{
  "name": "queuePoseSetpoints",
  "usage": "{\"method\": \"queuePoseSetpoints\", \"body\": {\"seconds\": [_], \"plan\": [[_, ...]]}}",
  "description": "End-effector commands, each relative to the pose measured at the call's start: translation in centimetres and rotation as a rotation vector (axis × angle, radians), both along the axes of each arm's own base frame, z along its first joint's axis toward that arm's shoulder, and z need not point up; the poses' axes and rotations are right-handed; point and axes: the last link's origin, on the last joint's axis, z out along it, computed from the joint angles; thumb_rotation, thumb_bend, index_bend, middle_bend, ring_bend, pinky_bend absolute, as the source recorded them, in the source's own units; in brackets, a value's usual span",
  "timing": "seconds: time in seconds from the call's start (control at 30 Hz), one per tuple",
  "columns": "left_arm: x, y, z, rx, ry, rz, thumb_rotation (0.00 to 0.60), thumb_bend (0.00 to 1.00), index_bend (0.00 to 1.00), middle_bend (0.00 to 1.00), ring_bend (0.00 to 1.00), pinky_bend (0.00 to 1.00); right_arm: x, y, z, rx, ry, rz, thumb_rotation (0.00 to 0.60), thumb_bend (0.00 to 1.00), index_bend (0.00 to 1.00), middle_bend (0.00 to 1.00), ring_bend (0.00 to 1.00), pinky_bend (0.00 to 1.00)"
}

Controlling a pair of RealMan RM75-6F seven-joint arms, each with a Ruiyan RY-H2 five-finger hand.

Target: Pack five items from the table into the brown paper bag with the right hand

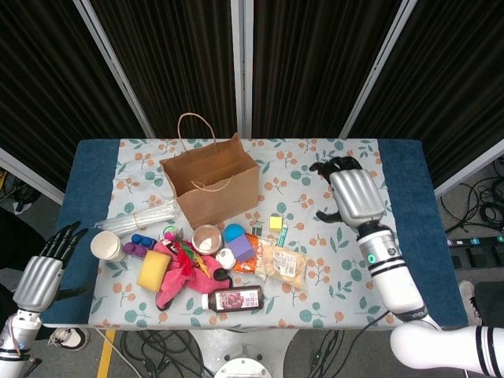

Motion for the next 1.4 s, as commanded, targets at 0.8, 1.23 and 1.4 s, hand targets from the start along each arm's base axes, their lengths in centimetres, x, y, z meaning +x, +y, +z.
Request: {"method": "queuePoseSetpoints", "body": {"seconds": [0.8, 1.23, 1.4], "plan": [[-1.5, -0.9, 0.0, -0.014, -0.014, 0.05, 0.6, 0.05, 0.11, 0.1, 0.06, 0.16, -6.4, 7.3, -15.4, 0.271, -0.196, -0.23, 0.6, 0.0, 0.11, 0.18, 0.02, 0.01], [-2.5, -1.2, 0.2, -0.009, -0.012, 0.066, 0.6, 0.05, 0.11, 0.1, 0.06, 0.16, -7.6, 8.4, -19.0, 0.247, -0.156, -0.276, 0.6, 0.0, 0.05, 0.14, 0.0, 0.0], [-2.5, -1.2, 0.2, -0.012, -0.012, 0.065, 0.6, 0.05, 0.11, 0.1, 0.06, 0.16, -8.3, 8.2, -20.1, 0.263, -0.144, -0.306, 0.6, 0.0, 0.05, 0.15, 0.0, 0.0]]}}
